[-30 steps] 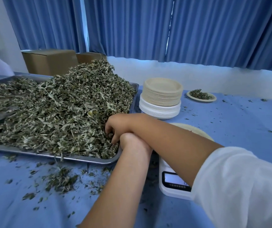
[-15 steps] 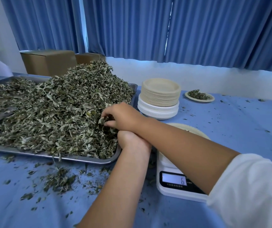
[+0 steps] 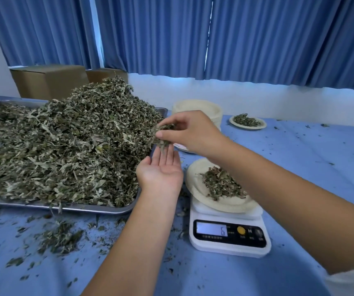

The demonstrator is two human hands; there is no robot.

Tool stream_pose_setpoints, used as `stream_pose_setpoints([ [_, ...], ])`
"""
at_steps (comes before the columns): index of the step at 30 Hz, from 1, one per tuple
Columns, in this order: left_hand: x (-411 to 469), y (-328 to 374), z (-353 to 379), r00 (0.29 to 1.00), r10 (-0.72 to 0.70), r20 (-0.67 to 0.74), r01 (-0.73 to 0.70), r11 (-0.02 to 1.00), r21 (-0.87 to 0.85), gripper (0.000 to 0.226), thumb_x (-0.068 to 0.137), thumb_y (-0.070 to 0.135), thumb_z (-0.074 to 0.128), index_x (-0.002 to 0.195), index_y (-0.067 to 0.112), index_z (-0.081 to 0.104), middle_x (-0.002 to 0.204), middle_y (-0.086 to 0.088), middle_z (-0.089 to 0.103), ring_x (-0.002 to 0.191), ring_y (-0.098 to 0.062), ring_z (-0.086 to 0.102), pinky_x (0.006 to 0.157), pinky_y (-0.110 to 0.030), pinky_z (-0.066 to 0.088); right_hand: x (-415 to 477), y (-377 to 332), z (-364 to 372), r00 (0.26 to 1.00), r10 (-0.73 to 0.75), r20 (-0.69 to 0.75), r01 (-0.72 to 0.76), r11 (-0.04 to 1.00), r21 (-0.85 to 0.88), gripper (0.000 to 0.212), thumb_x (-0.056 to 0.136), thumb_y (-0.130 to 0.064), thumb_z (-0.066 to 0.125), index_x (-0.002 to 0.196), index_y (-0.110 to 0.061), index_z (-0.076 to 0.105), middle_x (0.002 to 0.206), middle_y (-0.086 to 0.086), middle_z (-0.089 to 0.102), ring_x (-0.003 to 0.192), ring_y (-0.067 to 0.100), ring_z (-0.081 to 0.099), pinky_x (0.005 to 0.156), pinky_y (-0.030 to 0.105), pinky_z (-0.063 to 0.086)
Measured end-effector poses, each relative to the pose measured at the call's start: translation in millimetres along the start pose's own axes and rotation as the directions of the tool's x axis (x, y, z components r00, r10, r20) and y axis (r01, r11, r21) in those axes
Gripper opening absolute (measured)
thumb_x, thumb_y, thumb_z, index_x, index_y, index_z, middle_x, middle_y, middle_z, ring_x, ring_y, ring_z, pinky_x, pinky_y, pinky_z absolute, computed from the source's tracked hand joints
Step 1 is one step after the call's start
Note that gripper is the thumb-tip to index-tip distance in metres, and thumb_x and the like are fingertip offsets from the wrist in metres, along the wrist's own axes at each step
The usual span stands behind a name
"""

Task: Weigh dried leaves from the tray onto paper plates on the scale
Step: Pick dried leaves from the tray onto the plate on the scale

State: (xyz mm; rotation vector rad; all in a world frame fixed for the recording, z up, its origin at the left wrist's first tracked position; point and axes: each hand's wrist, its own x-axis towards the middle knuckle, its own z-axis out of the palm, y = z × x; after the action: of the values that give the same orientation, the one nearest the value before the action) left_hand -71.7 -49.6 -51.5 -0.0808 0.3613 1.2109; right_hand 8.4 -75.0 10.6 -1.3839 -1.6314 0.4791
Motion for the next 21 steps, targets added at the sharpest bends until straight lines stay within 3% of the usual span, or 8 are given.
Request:
stream_pose_setpoints([
  [2,-6.0,-3.4,0.7,0.998,-0.039,0.041,0.038,0.999,0.022,0.048,0.103,0.026,0.022,0.132,-0.001,0.048,0.138,-0.017,0.049,0.132,-0.027,0.043,0.109,-0.039,0.034,-18.1,6.7,-22.7,0.999,0.049,0.019,-0.05,0.997,0.051,0.018,0.078,-0.009,0.077,0.095,-0.004,0.073,0.089,0.014,0.074,0.077,0.014,0.065,0.081,0.03,0.055],
  [4,-11.6,-6.8,1.6,0.996,-0.054,0.077,0.052,0.998,0.034,0.048,0.103,0.026,0.022,0.128,-0.003,0.05,0.132,-0.017,0.054,0.129,-0.027,0.047,0.108,-0.039,0.035,-36.1,14.2,-42.4,0.995,0.094,0.033,-0.094,0.995,-0.019,0.019,0.078,-0.011,0.078,0.095,-0.005,0.074,0.084,0.009,0.075,0.072,0.007,0.065,0.076,0.022,0.054],
  [8,-18.4,-11.8,1.9,0.992,-0.075,0.099,0.069,0.996,0.064,0.047,0.103,0.025,0.024,0.123,-0.006,0.053,0.125,-0.019,0.059,0.124,-0.03,0.052,0.106,-0.041,0.039,-58.0,27.0,-63.0,0.98,0.196,0.04,-0.182,0.958,-0.223,0.02,0.075,-0.026,0.081,0.09,-0.019,0.071,0.08,0.005,0.073,0.067,0.005,0.062,0.073,0.028,0.051],
  [10,-20.9,-14.7,2.4,0.992,-0.08,0.094,0.073,0.995,0.073,0.046,0.103,0.025,0.024,0.12,-0.006,0.054,0.123,-0.019,0.06,0.123,-0.031,0.052,0.106,-0.042,0.039,-63.0,31.2,-66.6,0.975,0.221,0.02,-0.207,0.938,-0.278,0.025,0.072,-0.033,0.083,0.086,-0.026,0.064,0.076,0.0,0.066,0.061,-0.001,0.055,0.062,0.024,0.045],
  [15,-21.5,-15.4,0.4,0.991,-0.069,0.112,0.059,0.994,0.093,0.046,0.103,0.025,0.025,0.114,-0.007,0.055,0.123,-0.02,0.06,0.123,-0.031,0.052,0.104,-0.042,0.039,-67.8,30.0,-72.6,0.958,0.226,0.173,-0.133,0.892,-0.431,0.025,0.065,-0.036,0.087,0.074,-0.027,0.064,0.059,-0.018,0.062,0.054,-0.008,0.054,0.053,0.007,0.04],
  [19,-20.3,-13.8,0.3,0.992,-0.061,0.108,0.05,0.993,0.109,0.046,0.103,0.025,0.025,0.115,-0.007,0.056,0.122,-0.02,0.061,0.122,-0.03,0.053,0.104,-0.042,0.04,-73.8,31.4,-74.2,0.929,0.273,0.25,-0.081,0.809,-0.582,0.021,0.066,-0.039,0.085,0.075,-0.032,0.068,0.069,-0.02,0.061,0.063,-0.013,0.053,0.05,0.005,0.037],
  [21,-20.2,-14.0,0.0,0.993,-0.054,0.101,0.041,0.991,0.127,0.046,0.103,0.025,0.025,0.117,-0.006,0.056,0.121,-0.019,0.061,0.121,-0.03,0.054,0.102,-0.041,0.041,-76.5,32.4,-71.5,0.913,0.299,0.277,-0.06,0.771,-0.634,0.02,0.068,-0.039,0.084,0.077,-0.034,0.067,0.073,-0.02,0.059,0.064,-0.006,0.054,0.048,0.008,0.036],
])
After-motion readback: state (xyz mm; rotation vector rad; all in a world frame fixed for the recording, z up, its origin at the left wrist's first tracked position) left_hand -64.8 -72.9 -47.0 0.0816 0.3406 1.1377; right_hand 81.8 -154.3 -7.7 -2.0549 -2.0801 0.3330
